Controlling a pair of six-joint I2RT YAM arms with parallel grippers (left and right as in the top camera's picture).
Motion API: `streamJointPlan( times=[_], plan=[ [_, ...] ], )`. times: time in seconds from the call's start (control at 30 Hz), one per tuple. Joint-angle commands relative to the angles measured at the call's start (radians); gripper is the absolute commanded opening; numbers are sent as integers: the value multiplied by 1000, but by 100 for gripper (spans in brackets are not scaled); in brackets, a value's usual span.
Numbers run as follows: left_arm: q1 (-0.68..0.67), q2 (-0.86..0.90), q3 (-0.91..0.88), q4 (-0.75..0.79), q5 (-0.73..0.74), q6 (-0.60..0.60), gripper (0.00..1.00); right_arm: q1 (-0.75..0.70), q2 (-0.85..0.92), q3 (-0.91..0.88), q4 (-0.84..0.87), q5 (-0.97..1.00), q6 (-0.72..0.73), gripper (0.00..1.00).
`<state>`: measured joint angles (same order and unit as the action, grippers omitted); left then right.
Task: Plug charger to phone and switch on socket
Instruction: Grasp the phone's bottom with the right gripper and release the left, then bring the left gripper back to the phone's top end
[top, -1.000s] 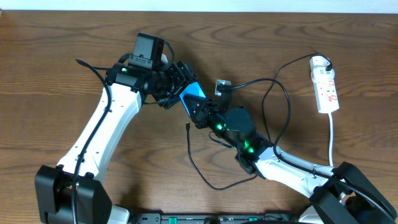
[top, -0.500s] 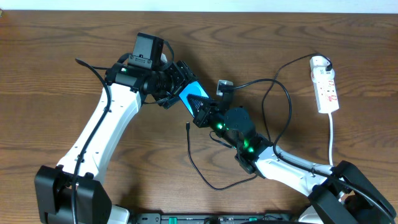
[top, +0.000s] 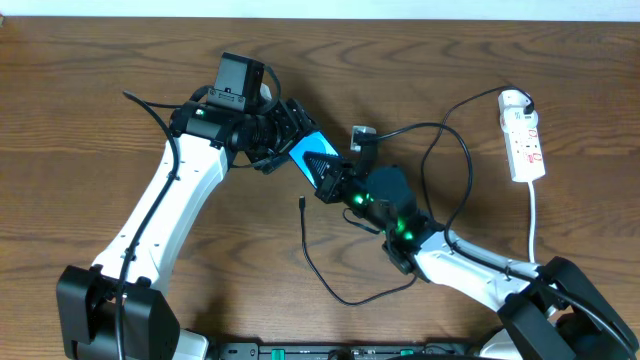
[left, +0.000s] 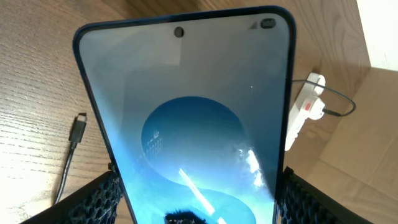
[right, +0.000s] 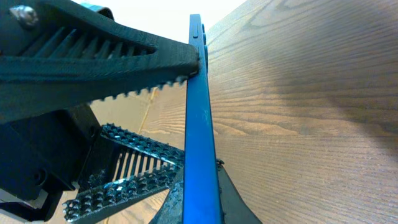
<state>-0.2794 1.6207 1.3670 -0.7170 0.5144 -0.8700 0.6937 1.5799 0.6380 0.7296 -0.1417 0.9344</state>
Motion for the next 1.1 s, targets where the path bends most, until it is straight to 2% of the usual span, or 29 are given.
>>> streamJointPlan(
  times=[0.0, 0.23, 0.43, 0.57, 0.67, 0.87, 0.97, 1.07],
  plan=[
    [48, -36, 4, -2, -6, 66, 69, -45, 0, 9, -10, -24, -8, 1],
    [128, -130, 4, -48, -6, 167, 69, -122, 0, 9, -12, -145, -7, 1],
    [225, -304, 4, -202, -25, 345, 69, -193, 0, 9, -11, -312, -7, 1],
    [256, -426, 1, -369, -140, 463, 69, -224, 0, 9, -11, -408, -2, 1],
    [257, -561, -28, -454, -289, 496, 69, -241, 0, 9, -11, -455, 38, 1],
    [258, -877, -172, -445, -407, 486, 69, -243, 0, 9, -11, -472, 128, 1],
    [258, -1015, -288, -435, -468, 324, 69, -243, 0, 9, -12, -479, 182, 1],
    [257, -1107, -415, -355, -476, 165, 69, -241, 0, 9, -13, -487, 245, 1]
  ],
)
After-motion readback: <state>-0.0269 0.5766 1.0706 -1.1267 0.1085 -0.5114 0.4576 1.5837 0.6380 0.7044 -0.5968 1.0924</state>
